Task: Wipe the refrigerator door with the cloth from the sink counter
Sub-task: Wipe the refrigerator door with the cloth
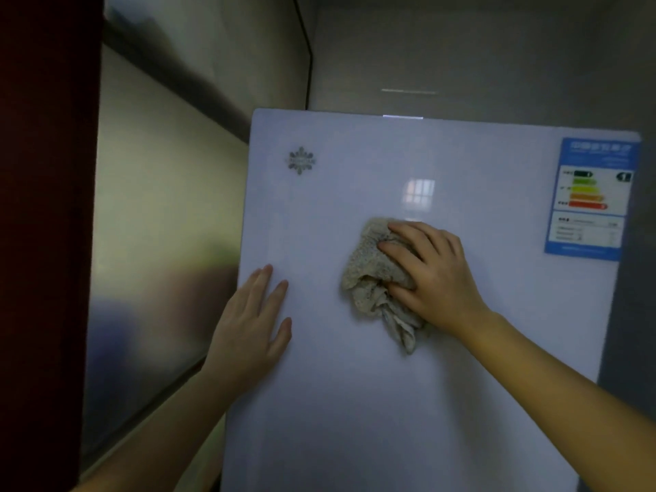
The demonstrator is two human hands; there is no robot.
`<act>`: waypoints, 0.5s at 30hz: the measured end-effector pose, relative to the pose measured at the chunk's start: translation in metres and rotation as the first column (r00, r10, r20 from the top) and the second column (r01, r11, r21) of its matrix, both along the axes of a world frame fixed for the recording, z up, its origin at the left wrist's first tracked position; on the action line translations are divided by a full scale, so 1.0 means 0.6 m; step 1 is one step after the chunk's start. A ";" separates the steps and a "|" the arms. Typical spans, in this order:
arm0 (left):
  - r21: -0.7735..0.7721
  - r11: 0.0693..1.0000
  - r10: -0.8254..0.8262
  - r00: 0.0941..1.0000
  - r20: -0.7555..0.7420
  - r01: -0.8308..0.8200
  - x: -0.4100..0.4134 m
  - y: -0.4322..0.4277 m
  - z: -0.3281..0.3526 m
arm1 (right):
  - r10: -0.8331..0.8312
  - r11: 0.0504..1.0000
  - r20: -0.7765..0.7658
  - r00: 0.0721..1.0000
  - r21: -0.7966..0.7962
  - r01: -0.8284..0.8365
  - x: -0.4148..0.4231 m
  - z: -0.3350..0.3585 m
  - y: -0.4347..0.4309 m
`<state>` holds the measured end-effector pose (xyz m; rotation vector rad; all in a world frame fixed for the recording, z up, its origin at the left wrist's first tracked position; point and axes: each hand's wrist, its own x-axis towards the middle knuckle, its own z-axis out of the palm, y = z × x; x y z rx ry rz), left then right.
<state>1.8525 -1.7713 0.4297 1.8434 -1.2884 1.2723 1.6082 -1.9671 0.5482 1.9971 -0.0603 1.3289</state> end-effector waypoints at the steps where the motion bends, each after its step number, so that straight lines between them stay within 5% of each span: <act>1: -0.012 1.000 -0.009 1.000 0.006 0.009 0.003 -0.003 -0.003 | 0.006 1.000 0.035 0.999 0.015 -0.006 0.003 0.009 0.001; 9: -0.105 0.990 -0.094 0.994 0.050 0.099 0.025 -0.025 -0.029 | 0.042 0.992 0.235 0.971 0.102 -0.068 0.085 0.117 0.047; 15: -0.052 0.991 -0.117 0.989 0.091 0.122 0.042 -0.011 -0.024 | 0.144 0.982 0.220 0.965 0.092 -0.168 0.180 0.196 0.097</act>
